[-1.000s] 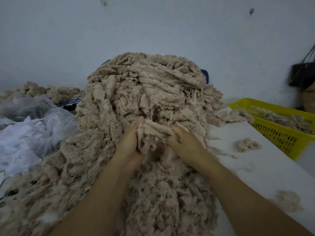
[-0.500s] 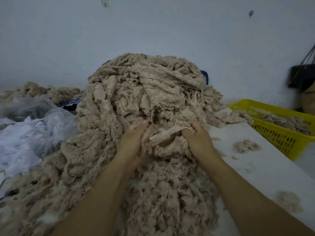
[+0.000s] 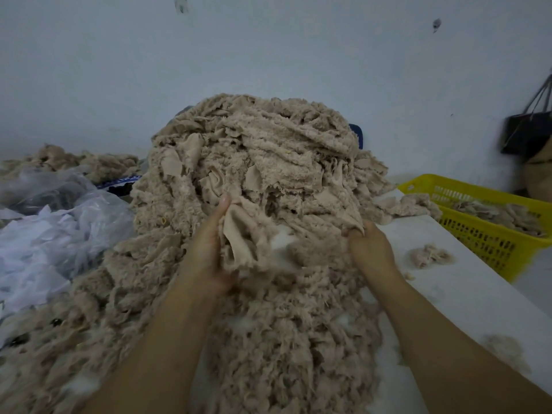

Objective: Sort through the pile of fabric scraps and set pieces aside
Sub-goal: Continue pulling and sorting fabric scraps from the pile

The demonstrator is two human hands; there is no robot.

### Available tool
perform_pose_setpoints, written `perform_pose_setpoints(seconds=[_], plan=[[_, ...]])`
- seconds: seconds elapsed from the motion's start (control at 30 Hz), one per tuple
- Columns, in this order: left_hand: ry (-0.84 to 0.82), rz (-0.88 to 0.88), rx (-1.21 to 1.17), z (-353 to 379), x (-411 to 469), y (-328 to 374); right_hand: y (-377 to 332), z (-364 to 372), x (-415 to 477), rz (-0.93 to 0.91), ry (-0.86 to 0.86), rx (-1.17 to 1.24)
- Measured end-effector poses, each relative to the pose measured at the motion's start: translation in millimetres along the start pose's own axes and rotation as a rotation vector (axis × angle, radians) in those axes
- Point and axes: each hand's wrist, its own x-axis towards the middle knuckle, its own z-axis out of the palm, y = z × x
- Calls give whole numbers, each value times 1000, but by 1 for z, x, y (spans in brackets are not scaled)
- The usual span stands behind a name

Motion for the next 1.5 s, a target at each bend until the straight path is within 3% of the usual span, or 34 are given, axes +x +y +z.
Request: perform_pose_setpoints(seconds=[0.1, 0.17, 0.33, 0.4, 0.53, 0.67, 0.83, 1.0, 1.1, 1.23, 1.3, 1.4, 1.5], plan=[[110, -37, -11, 1, 3, -7, -12, 9, -13, -131, -168, -85], [86, -30, 14, -1, 4, -9, -18, 16, -25, -189, -273, -97], [27, -83, -36, -3, 5, -10, -30, 18, -41, -503, -251, -5], [10, -111, -19, 0, 5, -12, -34, 21, -44, -544, -290, -9], [-32, -146, 78, 2, 5, -20, -34, 36, -48, -570, -359, -165], [-98, -210, -5, -2, 6, -18, -33, 27, -36, -460, -225, -149], [-40, -237, -40, -3, 7, -17, -27, 23, -27, -373, -120, -148], [29, -1, -288, -11, 7, -4, -13, 3, -7, -87, 37, -50], [97, 44, -423, -14, 9, -3, -3, -2, 1, -6, 65, -30], [179, 48, -436, -15, 12, -4, -9, 2, -6, -93, -1, 28], [179, 53, -443, -17, 13, -2, -14, -1, -17, -223, -168, 114], [94, -23, -427, -13, 11, -4, -25, 12, -35, -414, -365, 133], [-124, -204, -335, -2, 5, -9, -35, 24, -45, -522, -287, 249]])
